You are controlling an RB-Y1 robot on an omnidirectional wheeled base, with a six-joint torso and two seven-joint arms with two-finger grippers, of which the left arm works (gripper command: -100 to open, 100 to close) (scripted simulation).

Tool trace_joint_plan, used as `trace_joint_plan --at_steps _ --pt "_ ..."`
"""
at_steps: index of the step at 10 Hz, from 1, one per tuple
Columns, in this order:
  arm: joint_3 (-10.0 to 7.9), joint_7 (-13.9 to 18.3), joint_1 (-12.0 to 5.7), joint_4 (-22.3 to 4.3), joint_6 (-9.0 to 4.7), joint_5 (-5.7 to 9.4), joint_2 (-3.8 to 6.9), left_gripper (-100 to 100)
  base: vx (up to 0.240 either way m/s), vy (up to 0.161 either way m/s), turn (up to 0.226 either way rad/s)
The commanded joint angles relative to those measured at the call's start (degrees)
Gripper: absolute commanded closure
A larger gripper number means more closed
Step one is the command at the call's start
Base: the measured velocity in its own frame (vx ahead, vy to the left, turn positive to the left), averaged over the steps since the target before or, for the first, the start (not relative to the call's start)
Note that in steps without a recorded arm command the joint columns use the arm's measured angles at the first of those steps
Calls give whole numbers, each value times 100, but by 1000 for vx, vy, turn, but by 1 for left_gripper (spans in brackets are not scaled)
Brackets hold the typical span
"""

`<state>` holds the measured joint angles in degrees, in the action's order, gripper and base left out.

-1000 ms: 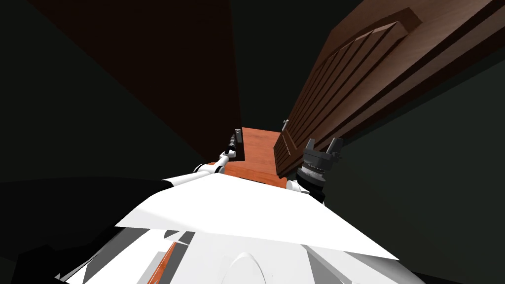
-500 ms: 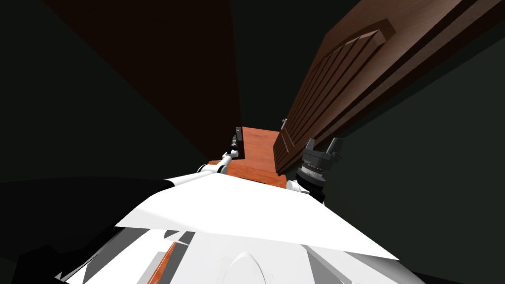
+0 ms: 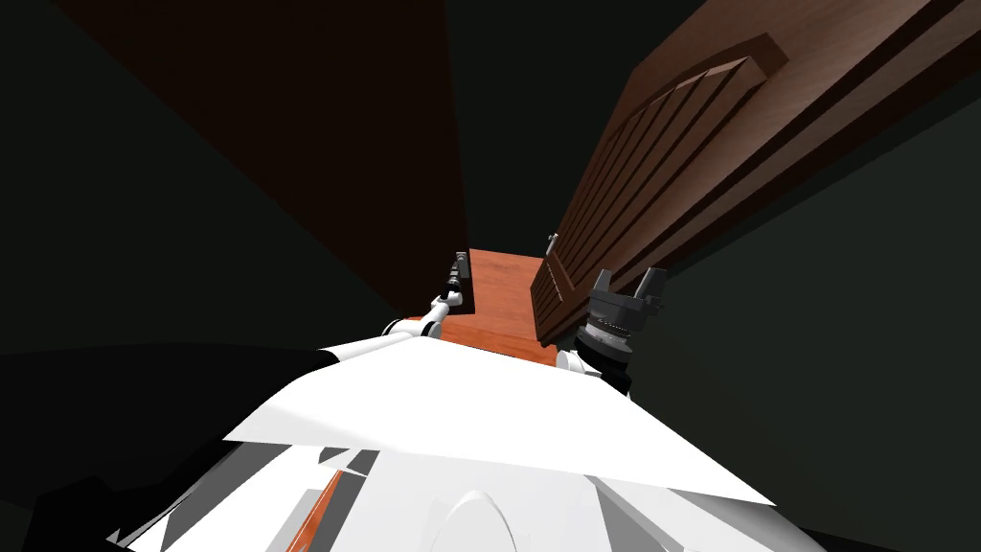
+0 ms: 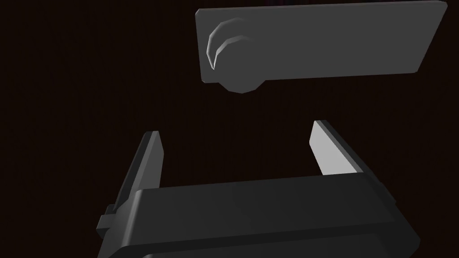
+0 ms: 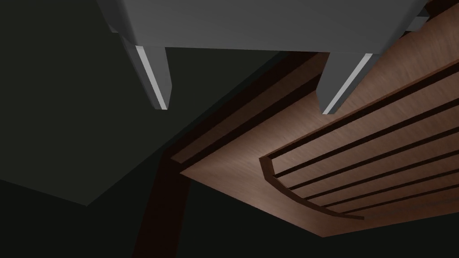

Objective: Push the door open

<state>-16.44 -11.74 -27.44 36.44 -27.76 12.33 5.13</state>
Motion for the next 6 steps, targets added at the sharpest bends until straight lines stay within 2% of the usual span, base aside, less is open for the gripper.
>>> trace_joint_plan --at_steps 1,5,6 --pt "-14 3 -13 -40 -27 7 19 -100 205 53 -29" --pt "-48 5 -9 -58 -51 21 33 -100 208 57 -26" --pt "-43 5 -6 -49 -45 19 32 -100 94 22 -5"
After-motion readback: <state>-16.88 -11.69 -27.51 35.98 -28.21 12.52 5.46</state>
